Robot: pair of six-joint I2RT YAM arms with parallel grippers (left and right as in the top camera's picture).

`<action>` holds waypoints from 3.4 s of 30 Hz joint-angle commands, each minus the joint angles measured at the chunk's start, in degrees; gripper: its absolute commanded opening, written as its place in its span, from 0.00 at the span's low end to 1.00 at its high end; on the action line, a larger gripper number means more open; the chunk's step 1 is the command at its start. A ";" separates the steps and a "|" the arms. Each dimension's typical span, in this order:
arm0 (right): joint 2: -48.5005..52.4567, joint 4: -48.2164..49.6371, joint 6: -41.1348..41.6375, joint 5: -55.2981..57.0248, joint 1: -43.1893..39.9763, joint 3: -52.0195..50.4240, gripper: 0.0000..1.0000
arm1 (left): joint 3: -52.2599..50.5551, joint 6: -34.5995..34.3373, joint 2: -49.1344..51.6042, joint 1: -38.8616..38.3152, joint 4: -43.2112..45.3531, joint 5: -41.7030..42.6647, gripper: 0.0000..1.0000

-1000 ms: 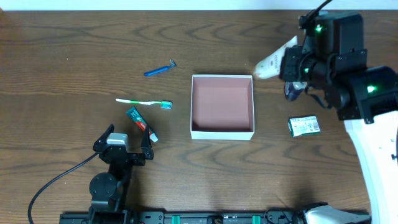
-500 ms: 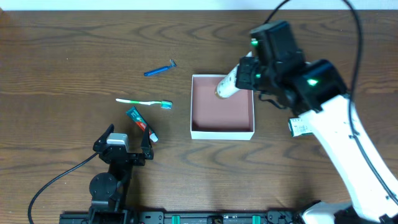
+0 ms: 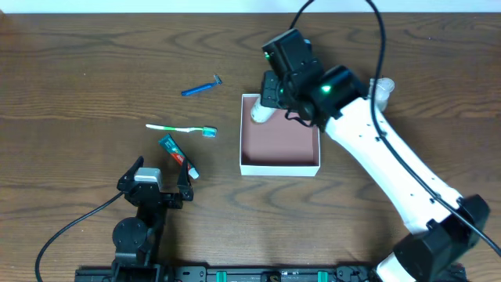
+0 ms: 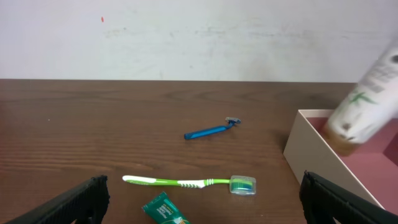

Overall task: Pack container
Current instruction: 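Carry the Pantene tube over the box and lower it inside, then release the tube upright in the box's left corner, withdraw right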

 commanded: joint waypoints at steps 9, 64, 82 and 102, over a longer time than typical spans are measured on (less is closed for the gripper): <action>5.99 6.10 1.40 1.60 2.69 1.09 0.01 | -0.87 0.35 -0.33 0.20 -2.05 1.05 0.98; -7.76 -15.10 -16.68 6.43 -27.87 2.08 0.78 | -0.87 0.37 -0.33 0.20 -2.08 1.05 0.98; 5.60 -12.13 -35.58 2.58 -32.48 2.08 0.80 | -0.87 0.37 -0.31 0.20 -2.05 1.05 0.98; 12.41 -8.61 -40.87 -0.28 -33.42 2.03 0.71 | -0.87 0.35 -0.31 0.20 -2.08 1.05 0.98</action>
